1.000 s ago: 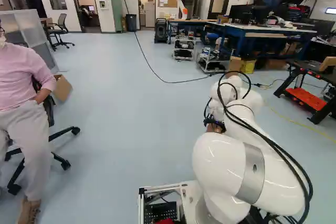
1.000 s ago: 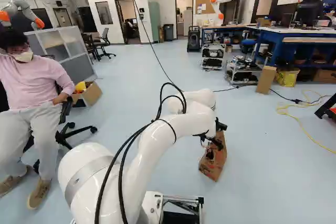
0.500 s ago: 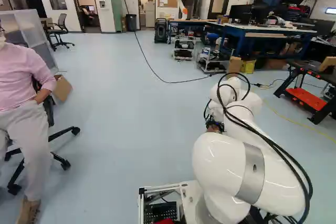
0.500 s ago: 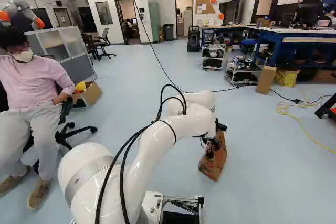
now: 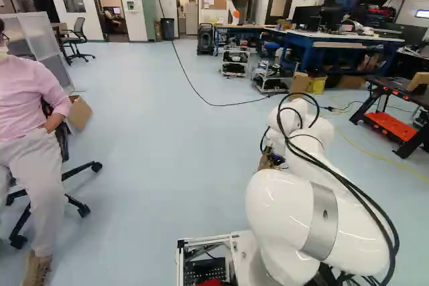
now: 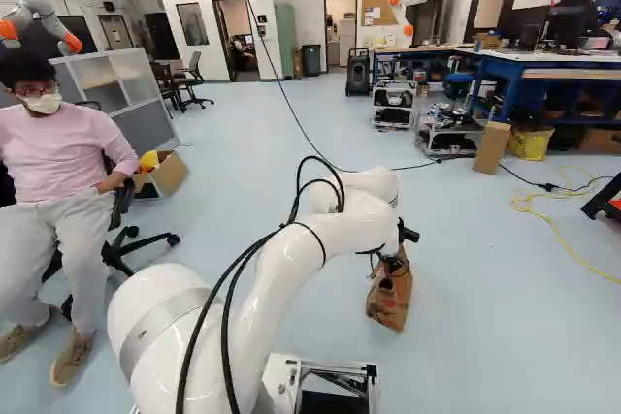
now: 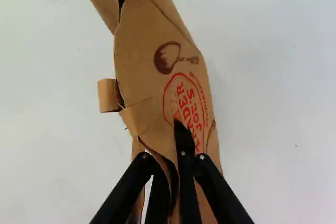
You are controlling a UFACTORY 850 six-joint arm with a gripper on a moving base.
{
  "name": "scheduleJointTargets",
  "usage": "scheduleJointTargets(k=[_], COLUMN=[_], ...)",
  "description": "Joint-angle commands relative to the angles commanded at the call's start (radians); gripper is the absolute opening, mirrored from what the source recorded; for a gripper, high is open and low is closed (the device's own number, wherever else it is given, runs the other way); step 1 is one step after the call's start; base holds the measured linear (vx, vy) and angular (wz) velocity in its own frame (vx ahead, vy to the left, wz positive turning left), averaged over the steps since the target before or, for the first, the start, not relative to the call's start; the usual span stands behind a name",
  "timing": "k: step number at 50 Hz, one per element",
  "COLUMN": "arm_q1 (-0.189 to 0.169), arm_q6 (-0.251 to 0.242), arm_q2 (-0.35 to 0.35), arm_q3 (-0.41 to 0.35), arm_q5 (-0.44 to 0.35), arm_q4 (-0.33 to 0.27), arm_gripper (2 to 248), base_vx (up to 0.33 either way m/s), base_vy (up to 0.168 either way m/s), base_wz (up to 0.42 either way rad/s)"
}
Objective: Pick up the grocery bag from the ground
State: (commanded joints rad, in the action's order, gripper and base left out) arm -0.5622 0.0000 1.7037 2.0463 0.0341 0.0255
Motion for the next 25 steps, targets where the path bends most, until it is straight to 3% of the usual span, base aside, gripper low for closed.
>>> scheduleJointTargets(k=[25], arm_q1=[-0.004], arm_q6=[0.000], arm_q2=[-0.007], arm_q3=[-0.014], arm_q5=[-0.045], arm_q4=[0.000], arm_gripper=[22], base_vx=[0.000], base_vy=[0.000], base_wz=[0.000])
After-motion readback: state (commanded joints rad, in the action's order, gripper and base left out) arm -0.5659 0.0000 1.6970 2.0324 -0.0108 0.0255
